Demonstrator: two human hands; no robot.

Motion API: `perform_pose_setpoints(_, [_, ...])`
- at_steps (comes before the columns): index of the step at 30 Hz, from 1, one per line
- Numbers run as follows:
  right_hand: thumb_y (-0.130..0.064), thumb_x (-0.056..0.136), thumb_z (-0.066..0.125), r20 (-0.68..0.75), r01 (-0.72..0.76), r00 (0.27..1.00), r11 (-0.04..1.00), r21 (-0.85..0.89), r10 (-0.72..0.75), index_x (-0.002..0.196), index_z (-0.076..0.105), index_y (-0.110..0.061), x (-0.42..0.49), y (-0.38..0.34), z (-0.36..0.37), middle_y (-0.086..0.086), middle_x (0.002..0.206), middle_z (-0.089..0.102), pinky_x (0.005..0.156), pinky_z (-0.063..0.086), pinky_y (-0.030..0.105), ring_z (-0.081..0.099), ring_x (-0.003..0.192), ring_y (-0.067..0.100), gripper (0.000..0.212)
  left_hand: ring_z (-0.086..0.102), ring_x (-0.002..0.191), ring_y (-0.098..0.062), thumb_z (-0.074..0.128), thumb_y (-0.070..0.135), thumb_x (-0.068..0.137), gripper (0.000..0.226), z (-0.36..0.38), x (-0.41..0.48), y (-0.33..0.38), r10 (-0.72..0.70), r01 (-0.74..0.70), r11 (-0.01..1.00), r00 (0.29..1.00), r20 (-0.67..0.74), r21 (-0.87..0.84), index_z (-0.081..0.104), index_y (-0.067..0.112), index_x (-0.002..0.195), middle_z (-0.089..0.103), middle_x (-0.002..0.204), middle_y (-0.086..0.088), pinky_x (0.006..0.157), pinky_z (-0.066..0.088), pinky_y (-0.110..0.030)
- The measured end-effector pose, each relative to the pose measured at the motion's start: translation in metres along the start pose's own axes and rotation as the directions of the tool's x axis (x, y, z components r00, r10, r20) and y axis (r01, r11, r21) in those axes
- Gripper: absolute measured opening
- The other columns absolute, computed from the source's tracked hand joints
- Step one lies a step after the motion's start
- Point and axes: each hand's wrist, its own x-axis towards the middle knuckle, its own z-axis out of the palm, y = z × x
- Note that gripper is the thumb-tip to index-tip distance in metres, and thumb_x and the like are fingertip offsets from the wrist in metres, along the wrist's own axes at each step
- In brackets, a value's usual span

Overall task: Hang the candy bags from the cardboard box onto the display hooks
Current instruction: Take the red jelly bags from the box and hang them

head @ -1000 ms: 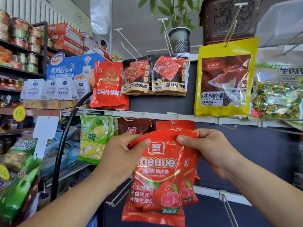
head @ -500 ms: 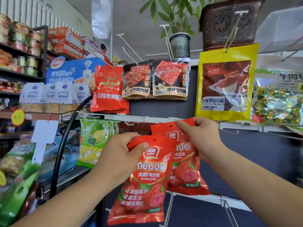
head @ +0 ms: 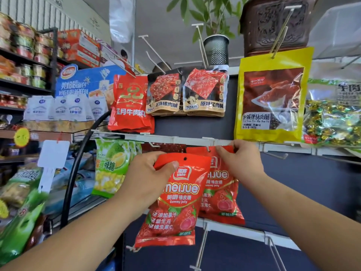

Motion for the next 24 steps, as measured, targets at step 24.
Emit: perform_pose_setpoints(24, [-0.022,0.086,0.084,0.19,0.02,0.976,0.906,0.423,-0.11,0.073,0.072,-0.015,-0.033,-0.008,-0.007,0.003,0.063,0.074,0.047,0.05,0.021,0.066,0.052,0.01,0.019,0.079,0.078,-0.015,0.074,0.024,0.093,0.013,0.042,0.033,-0.025,-0.053,0.059,0.989,0.998,0.045,-0.136,0.075,0.017,0.103,0.081,0.088,0.001,0.075,0.065,-0.036])
